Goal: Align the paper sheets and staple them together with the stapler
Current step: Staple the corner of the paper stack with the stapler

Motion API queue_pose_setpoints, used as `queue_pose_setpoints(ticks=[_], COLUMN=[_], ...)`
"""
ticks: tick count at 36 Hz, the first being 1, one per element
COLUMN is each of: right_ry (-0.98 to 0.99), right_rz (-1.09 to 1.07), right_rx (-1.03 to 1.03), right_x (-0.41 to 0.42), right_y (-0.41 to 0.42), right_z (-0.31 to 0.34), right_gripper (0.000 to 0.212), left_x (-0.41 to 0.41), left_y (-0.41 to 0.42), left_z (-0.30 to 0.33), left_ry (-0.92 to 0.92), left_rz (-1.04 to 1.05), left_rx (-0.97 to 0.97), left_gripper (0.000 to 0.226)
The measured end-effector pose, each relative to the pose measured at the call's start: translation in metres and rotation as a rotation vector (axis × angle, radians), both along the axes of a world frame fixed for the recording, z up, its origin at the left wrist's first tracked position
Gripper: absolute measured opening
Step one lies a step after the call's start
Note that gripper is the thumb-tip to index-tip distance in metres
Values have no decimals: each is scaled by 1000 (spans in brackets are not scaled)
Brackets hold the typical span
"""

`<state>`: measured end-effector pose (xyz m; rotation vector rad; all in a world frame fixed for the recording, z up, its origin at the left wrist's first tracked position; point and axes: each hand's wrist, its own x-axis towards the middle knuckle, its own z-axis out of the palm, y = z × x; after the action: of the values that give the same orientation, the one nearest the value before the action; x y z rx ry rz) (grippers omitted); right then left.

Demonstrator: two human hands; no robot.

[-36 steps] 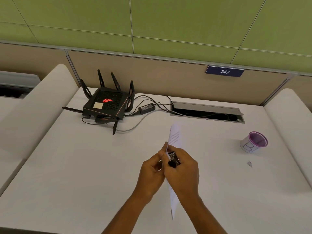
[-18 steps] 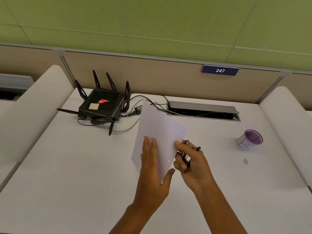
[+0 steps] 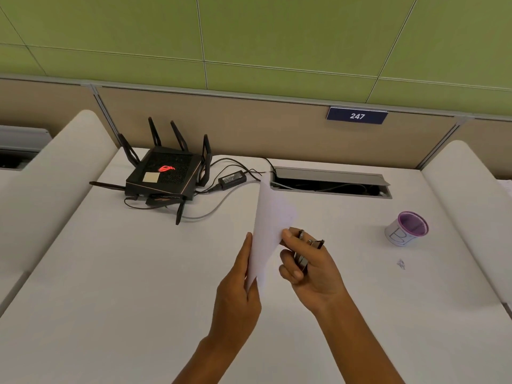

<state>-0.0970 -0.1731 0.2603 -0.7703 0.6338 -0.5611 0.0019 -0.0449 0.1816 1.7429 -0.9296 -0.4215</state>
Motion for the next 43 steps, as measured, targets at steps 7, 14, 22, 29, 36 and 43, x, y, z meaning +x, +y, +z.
queue_pose_setpoints(ticks=[7,14,22,29,36,43], right_ry=[285,597,625,648,669,713], right_rz=[-74,-305,-221,-219,-268,-290], right_rx=[-378,-422,-262,-235,-159,-98], right_x=[-13,-30,-48,-41,-11,29], right_y=[-6,-22,-30,-36,-67,-112], right_z=[-6,-47,-74,-89,-124,-165], right_gripper=[17,32,19,8,6,8], left_x=[14,30,45,71,103,148], left_y=[3,7,2,-22,-63,-116], left_z=[12,3,-5,-22,-54,-84], left_ry=[273,442,579,695,617,517], left_rz=[43,43,48,54,20,35], left_rx=[52,115,119,154,226,295], left_gripper=[38,35,34,30,36,71])
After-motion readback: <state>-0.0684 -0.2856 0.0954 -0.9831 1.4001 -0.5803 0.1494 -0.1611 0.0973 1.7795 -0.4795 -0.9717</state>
